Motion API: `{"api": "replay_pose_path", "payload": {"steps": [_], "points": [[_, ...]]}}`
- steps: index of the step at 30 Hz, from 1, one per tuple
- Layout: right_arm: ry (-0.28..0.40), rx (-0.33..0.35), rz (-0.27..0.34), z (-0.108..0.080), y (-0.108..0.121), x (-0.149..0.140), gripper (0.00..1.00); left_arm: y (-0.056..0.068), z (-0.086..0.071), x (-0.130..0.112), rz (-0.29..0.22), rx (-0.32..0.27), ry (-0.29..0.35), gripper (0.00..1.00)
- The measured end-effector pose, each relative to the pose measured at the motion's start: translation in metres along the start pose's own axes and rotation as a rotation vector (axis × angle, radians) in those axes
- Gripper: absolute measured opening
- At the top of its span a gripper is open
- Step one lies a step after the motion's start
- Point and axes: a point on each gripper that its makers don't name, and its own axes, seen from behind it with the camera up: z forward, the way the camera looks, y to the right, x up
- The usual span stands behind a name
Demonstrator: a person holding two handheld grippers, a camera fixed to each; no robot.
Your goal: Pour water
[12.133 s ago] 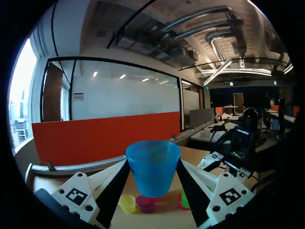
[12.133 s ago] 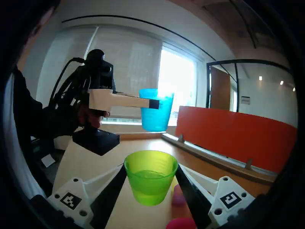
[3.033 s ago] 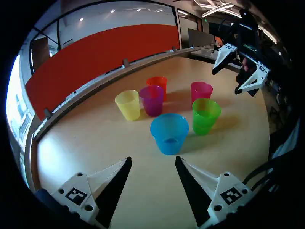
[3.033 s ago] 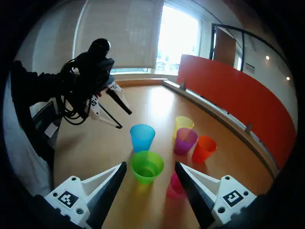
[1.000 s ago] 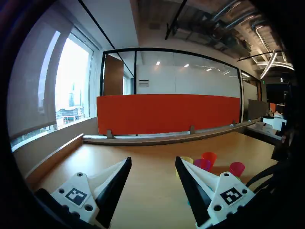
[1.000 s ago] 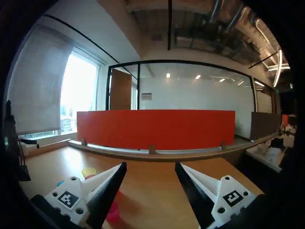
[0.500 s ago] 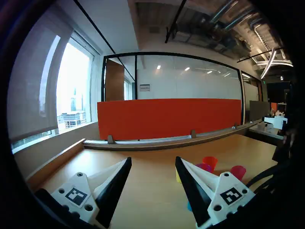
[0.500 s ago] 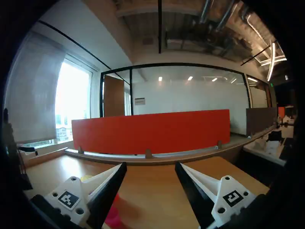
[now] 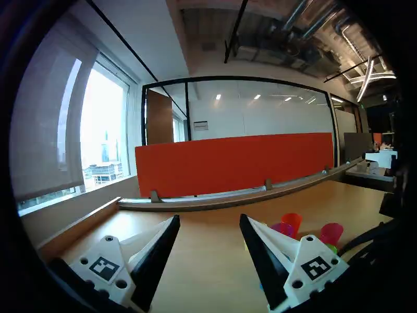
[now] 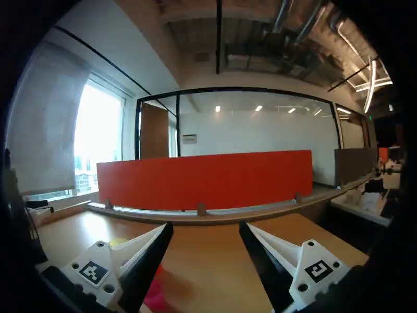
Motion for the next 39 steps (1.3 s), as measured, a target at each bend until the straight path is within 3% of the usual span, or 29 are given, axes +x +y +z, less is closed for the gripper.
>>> {"api": "replay_pose_path", "payload": {"steps": [6,11,26,39], "points": [[-0.022,-0.021,-0.026,-0.002,0.006,-0.008,0.98,0.002,-0.002,-0.009,-0.011,0.012,0.025,0.84],[-0.02,-0.035,-0.014,-0.004,0.009,-0.005,0.98,-0.001,-0.001,-0.024,-0.037,0.016,0.03,0.84],[-0.013,-0.073,0.019,-0.008,0.018,-0.008,0.98,-0.023,0.0,-0.054,-0.008,0.04,0.032,0.84],[-0.007,-0.09,0.018,-0.004,0.014,-0.009,0.98,-0.045,0.001,-0.083,-0.057,0.062,0.016,0.84]]}}
